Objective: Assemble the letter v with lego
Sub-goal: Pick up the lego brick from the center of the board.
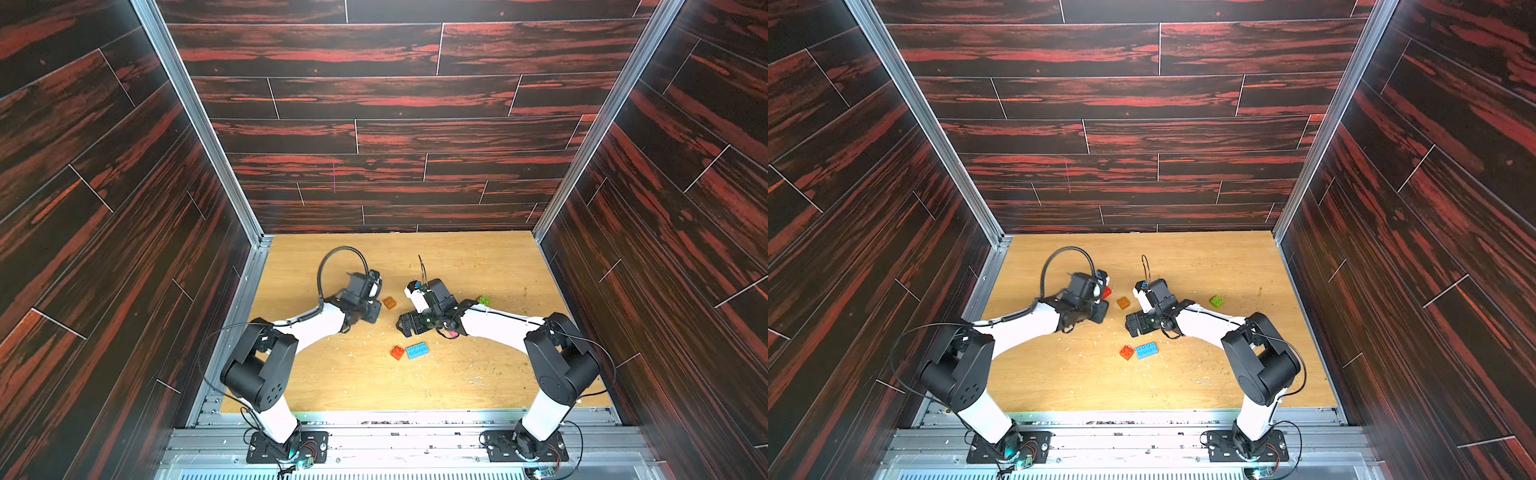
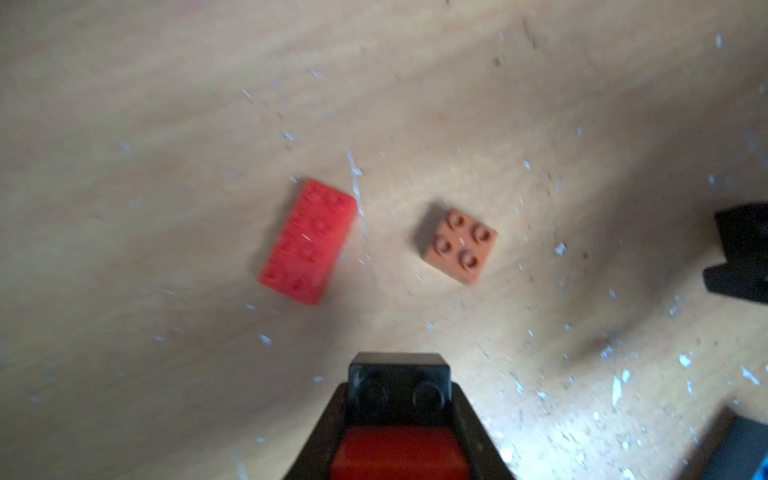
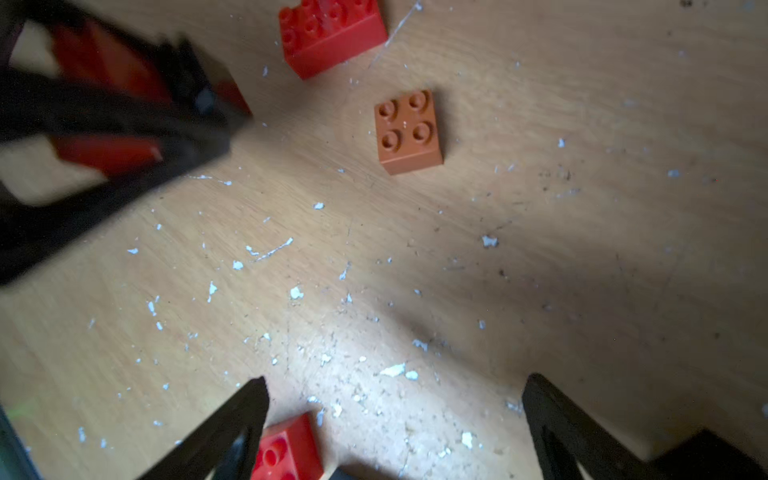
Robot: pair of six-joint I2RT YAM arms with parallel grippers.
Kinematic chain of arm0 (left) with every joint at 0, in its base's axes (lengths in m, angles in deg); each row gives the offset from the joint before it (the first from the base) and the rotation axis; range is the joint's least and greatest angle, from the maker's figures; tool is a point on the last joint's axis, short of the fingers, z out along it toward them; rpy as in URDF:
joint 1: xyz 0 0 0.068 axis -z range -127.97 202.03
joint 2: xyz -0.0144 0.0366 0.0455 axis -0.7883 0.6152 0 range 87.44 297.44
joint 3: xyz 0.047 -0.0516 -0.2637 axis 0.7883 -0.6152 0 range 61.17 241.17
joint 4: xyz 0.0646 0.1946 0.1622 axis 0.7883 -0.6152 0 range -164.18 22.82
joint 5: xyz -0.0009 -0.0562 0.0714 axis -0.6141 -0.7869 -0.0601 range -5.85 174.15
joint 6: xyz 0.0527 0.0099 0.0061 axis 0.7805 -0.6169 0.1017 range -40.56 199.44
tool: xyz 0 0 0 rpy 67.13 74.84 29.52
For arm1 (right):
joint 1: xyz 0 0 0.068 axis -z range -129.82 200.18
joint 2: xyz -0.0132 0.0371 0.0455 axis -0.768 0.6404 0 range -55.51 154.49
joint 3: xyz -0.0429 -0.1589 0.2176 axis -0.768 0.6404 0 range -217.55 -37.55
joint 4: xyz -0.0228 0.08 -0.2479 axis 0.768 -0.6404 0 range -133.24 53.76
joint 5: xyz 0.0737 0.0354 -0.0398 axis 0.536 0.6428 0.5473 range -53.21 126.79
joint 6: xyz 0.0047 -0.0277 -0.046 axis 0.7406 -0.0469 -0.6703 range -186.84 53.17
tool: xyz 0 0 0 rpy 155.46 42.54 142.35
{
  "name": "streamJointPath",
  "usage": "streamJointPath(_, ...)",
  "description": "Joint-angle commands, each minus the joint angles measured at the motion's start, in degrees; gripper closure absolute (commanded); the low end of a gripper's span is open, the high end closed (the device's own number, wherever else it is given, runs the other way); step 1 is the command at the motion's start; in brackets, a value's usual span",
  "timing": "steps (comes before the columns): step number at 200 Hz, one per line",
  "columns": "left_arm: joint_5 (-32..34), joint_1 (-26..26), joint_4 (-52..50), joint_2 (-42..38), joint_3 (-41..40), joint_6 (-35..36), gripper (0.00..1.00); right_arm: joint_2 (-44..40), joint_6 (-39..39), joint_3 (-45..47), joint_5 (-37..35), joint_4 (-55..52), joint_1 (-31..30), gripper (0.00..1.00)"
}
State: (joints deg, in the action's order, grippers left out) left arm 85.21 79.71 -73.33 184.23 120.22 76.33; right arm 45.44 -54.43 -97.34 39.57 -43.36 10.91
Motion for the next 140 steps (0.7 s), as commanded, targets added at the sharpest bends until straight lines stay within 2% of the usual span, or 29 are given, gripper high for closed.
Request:
streamJointPath(1,-2.51,-1.93,-3.59,-0.69,2.92,3.51,0.71,1.55,-4.02,-0.97,-1.14,2.09,-0.97,0.02)
streamJointPath(51,-5.67,-5.60,-8.43,5.45,9.28,6.69,0.71,3.56,-7.39,-2.14,-4.85,5.60,-2.83,0.02)
streamJointPath(140,-7.47,-9.25,-14.98,13.04,16.74,5.66,0.72,6.80,-8.81,-7.45,-6.06,2.46,-3.49,0.01)
